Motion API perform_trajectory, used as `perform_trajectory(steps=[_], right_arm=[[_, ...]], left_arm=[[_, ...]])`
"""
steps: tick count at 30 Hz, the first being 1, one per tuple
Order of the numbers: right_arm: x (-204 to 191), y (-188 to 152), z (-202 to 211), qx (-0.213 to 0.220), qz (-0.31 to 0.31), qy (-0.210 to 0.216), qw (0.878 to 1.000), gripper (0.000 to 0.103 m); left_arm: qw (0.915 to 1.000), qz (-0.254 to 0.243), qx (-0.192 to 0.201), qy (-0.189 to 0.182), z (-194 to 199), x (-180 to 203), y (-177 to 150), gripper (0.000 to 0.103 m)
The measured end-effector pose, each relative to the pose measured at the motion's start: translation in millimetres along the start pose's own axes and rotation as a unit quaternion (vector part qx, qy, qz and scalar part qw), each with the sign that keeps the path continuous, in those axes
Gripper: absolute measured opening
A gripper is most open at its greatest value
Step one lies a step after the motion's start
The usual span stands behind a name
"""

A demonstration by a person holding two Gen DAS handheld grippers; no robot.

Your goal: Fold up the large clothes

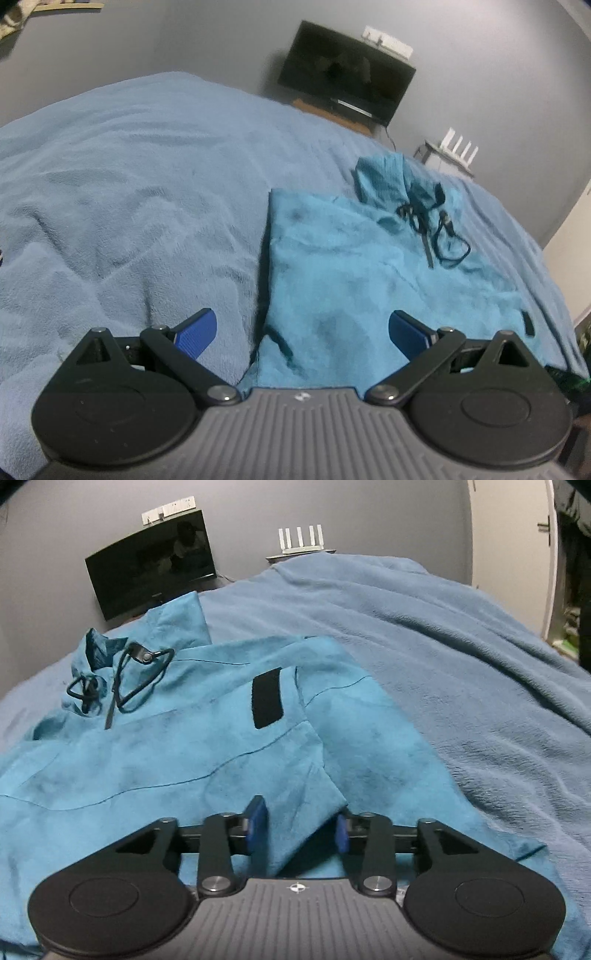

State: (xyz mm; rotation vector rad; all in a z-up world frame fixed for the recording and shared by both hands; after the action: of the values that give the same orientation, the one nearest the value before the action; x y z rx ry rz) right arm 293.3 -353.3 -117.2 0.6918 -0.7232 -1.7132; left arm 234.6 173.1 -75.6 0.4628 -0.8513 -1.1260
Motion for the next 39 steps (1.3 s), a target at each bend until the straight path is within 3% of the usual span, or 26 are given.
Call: perform_trajectory(steps=[2,6,11,18,26,30,33,37,39], right_arm=[[6.9,2.3,11.2,0.005,-0.008,-0.021,1.0,0.064],[24.5,11.3,55.7,0.017,-0.044,-0.005,0.999,0.068],[47.2,27.5,128.3,0.035,-0.049,0.041,0.997,0.077],[96.5,29.8,229.2,0.068,-0.034,0.062,0.995,0.085],[117.1,10.2,285.8,0.06,0.029,0.086,0.994,0.086],[132.4,-0.8,308.2,0.034,0.053,0.1,0.993,0.087],[141.3,-13.4,316.7,-0.011,0.054,0.132,0.99,0.089],[156.8,-30.6,327.5,-0.053,0.057,0.145,0.986,0.09],[163.1,-41.0,329.1,-0.073,0.055,0.152,0.984,0.09]], left_arm=[[0.9999,-0.008,-0.011,0.0,-3.5,1.7,-4.3,0.1],[0.9997,-0.008,-0.021,-0.006,-4.2,0.3,-8.7,0.1],[0.9997,0.008,0.016,-0.015,23.2,-1.8,-1.9,0.1],[0.9977,0.017,0.064,-0.015,90.2,7.6,5.4,0.1],[0.9997,-0.013,0.007,-0.019,167.2,6.9,-14.6,0.1],[0.9996,-0.005,-0.021,0.019,200.3,-6.2,-31.8,0.1],[0.9981,0.0,-0.047,0.04,214.4,-14.3,-52.8,0.1],[0.9942,0.06,-0.087,0.017,226.1,-19.0,-83.6,0.1],[0.9927,0.082,-0.088,-0.003,233.5,-13.4,-89.9,0.099]])
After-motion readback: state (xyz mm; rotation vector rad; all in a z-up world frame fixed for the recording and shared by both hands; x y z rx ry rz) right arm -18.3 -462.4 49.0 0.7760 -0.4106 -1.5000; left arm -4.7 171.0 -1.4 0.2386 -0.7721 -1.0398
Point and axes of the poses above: each gripper's, at about its wrist camera, not at the fingertips, and z roughly against the way its jaws point, x to its right, y to its top, the point moved 9 cm from there along -z, roughly the way its jaws point, and after that the axes turned 1 degree about z, right-handed, at the moved point
